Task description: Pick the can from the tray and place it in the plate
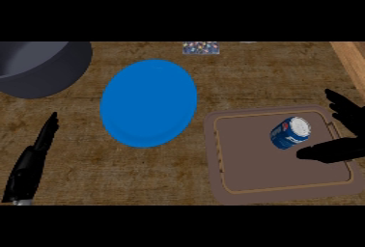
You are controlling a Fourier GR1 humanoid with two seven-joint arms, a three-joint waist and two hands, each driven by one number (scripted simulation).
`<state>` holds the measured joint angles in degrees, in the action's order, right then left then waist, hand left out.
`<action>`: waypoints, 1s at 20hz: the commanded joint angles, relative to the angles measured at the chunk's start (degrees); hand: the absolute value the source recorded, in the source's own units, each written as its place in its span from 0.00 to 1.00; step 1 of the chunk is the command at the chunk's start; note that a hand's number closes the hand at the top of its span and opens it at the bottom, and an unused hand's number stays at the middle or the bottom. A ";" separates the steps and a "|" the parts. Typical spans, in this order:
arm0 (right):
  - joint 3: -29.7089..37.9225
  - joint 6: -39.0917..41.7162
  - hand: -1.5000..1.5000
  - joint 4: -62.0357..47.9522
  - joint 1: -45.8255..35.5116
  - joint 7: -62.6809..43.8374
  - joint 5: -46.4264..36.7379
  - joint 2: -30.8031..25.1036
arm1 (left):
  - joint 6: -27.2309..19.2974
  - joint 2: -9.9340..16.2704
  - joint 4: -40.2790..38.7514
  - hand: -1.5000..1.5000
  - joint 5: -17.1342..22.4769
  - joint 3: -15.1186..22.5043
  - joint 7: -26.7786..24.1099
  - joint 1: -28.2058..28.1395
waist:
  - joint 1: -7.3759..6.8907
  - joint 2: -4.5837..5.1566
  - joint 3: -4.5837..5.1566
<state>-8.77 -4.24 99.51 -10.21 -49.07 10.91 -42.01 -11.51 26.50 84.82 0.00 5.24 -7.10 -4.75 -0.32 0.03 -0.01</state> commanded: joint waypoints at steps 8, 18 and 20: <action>3.65 10.06 0.00 -10.29 -2.94 3.19 -6.15 8.23 | 3.02 -4.36 -4.61 0.50 -4.32 -3.66 -3.17 1.76 | 0.16 -0.01 0.01; 4.54 9.45 1.00 -14.88 -4.52 8.97 -14.20 17.96 | 4.44 -7.59 0.43 0.50 -7.51 -5.15 -0.09 -0.90 | -0.10 -0.01 -0.01; 6.64 9.18 1.00 -8.43 -2.09 6.90 -13.78 17.89 | 7.11 -5.71 1.52 0.50 -6.12 -7.91 -1.21 -2.47 | 0.12 -0.09 0.01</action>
<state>-3.30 5.27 89.04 -12.75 -42.80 -1.49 -26.27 -5.33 21.10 83.70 -5.78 -1.46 -8.17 -4.42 -0.19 -0.01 -0.01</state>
